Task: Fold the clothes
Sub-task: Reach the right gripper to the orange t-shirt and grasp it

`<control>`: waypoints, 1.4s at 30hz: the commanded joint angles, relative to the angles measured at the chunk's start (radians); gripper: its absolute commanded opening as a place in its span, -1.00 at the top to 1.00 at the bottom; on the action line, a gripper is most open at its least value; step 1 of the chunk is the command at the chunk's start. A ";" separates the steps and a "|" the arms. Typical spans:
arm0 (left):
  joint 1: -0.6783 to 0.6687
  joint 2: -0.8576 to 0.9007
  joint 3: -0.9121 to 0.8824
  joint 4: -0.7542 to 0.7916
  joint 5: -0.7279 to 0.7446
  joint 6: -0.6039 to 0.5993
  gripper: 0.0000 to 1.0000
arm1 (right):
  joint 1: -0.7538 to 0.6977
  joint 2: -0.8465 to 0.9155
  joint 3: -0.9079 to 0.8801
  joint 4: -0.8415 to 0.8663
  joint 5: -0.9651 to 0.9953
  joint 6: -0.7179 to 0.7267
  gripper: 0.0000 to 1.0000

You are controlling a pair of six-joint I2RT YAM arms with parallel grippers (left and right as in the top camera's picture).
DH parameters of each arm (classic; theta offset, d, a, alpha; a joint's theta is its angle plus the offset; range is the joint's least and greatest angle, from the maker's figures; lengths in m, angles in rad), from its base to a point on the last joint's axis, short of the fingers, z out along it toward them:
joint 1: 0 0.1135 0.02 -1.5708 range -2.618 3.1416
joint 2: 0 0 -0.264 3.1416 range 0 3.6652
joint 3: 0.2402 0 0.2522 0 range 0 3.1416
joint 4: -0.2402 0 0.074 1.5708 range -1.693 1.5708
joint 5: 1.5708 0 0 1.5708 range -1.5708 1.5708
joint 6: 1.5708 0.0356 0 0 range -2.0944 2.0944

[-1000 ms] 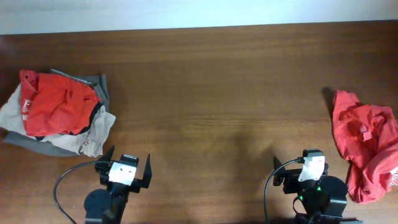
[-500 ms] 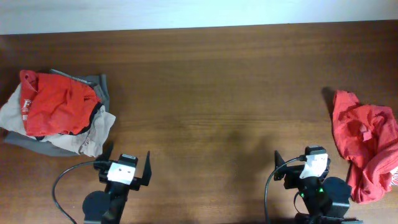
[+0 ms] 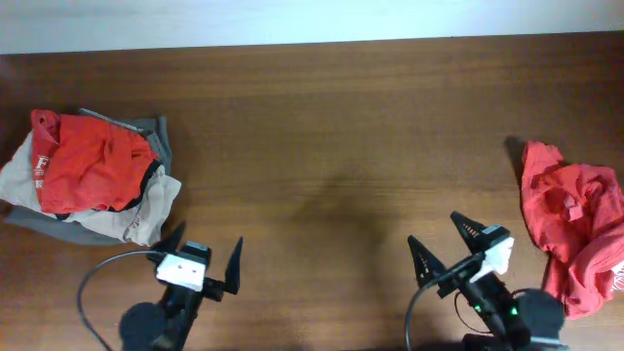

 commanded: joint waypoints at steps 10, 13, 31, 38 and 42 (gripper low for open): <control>0.003 0.765 0.814 -0.457 -0.044 -0.072 -0.99 | -0.003 0.513 0.614 -0.446 0.234 0.102 -0.98; 0.003 0.904 0.986 -0.591 -0.045 -0.072 -0.99 | -0.003 0.689 0.792 -0.599 0.239 0.074 -0.98; 0.003 1.128 1.076 -0.703 0.087 -0.072 -0.99 | -0.452 1.181 1.028 -1.023 0.821 0.330 -0.98; 0.003 1.128 1.076 -0.706 0.088 -0.072 -0.99 | -0.729 1.332 1.023 -1.003 0.732 0.394 -0.98; 0.003 1.128 1.076 -0.710 0.088 -0.072 -0.99 | -0.791 1.453 1.020 -0.942 0.689 0.458 -0.98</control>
